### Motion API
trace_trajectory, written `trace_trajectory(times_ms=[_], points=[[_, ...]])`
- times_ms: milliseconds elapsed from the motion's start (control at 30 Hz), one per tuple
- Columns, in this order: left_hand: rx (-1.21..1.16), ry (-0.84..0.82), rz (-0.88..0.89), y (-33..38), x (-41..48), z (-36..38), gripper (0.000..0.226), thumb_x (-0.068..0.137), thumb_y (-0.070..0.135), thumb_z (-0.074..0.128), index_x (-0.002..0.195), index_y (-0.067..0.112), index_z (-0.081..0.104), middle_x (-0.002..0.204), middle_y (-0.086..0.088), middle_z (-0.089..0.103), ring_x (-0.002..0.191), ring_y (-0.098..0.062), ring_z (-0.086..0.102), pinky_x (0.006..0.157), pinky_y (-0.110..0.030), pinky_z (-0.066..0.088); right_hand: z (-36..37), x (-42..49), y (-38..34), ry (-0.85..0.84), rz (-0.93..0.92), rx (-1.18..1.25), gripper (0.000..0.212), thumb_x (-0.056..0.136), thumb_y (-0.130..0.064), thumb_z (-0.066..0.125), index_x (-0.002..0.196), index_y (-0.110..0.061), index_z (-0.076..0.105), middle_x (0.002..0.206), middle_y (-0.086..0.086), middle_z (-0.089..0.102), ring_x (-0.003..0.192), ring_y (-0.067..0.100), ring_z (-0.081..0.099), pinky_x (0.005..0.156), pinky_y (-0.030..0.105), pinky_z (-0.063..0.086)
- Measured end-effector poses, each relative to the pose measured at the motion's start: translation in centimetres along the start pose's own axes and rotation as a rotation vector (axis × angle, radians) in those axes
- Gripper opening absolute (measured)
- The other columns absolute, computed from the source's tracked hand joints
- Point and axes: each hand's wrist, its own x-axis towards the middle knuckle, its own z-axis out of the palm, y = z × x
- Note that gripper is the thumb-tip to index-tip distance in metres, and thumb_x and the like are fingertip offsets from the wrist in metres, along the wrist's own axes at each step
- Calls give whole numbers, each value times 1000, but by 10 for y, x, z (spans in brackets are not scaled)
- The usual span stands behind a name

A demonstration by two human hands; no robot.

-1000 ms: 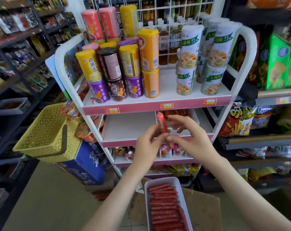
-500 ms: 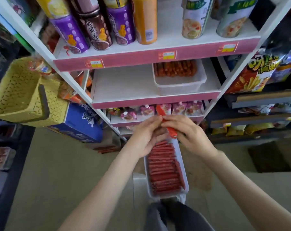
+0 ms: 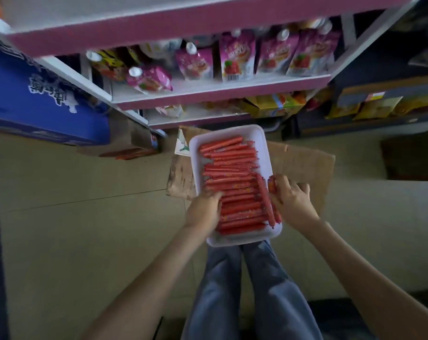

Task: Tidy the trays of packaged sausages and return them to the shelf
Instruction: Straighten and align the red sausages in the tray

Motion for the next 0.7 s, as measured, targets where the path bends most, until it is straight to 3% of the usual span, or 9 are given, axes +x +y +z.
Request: trace_trajectory(times_ms=[67,133,233,333,433,533,633,700], points=[[82,-78,27,-5,7,27,36,97,19,44,131,17,52,130,-6,55,118,-27,51,97,-35,40,23,5,9,-30,5,-134,45,96,-36,39,134,-12,37,109,4,59,104,27,50,90,40,22],[177,-136,36,-10,11,52,40,98,26,44,137,17,44,134,-4,49,124,-25,43,101,-33,34,39,7,14,-82,-16,-296,62,87,-23,58,141,-12,31,115,5,56,108,29,46,97,45,26],[276,-170,6,-21,16,80,43,95,25,50,135,14,38,134,-7,42,122,-25,38,101,-32,32,58,9,21,-18,-27,-476,98,49,-12,87,138,-10,47,108,11,58,101,32,51,93,55,38],[385,-160,-14,-26,18,90,50,92,30,55,134,14,34,131,-7,38,120,-25,37,102,-33,29,73,9,33,126,-91,-526,97,36,-11,89,128,-7,57,116,12,49,107,28,41,100,51,29],[443,-167,-40,-21,19,88,49,91,31,56,132,13,35,130,-9,40,120,-27,39,101,-37,31,77,3,36,120,-91,-550,97,45,-10,88,135,-7,50,136,14,42,127,28,31,111,48,11],[574,-182,-7,-15,14,83,32,95,16,43,126,12,40,126,-9,46,115,-26,47,96,-37,39,70,-3,34,144,-97,-530,80,66,-15,80,139,-9,47,143,14,43,135,27,26,114,43,-6],[575,-264,-29,-13,12,77,27,96,12,39,122,11,42,125,-10,48,116,-27,48,98,-37,38,59,-11,30,132,-149,-469,82,64,-11,79,139,-10,47,140,15,47,133,31,40,113,50,13],[502,-310,-42,-11,11,72,26,98,21,43,122,9,44,124,-9,51,115,-27,50,95,-36,39,50,-15,26,102,-193,-410,74,68,-10,76,137,-10,50,138,15,48,129,33,44,107,57,28]])
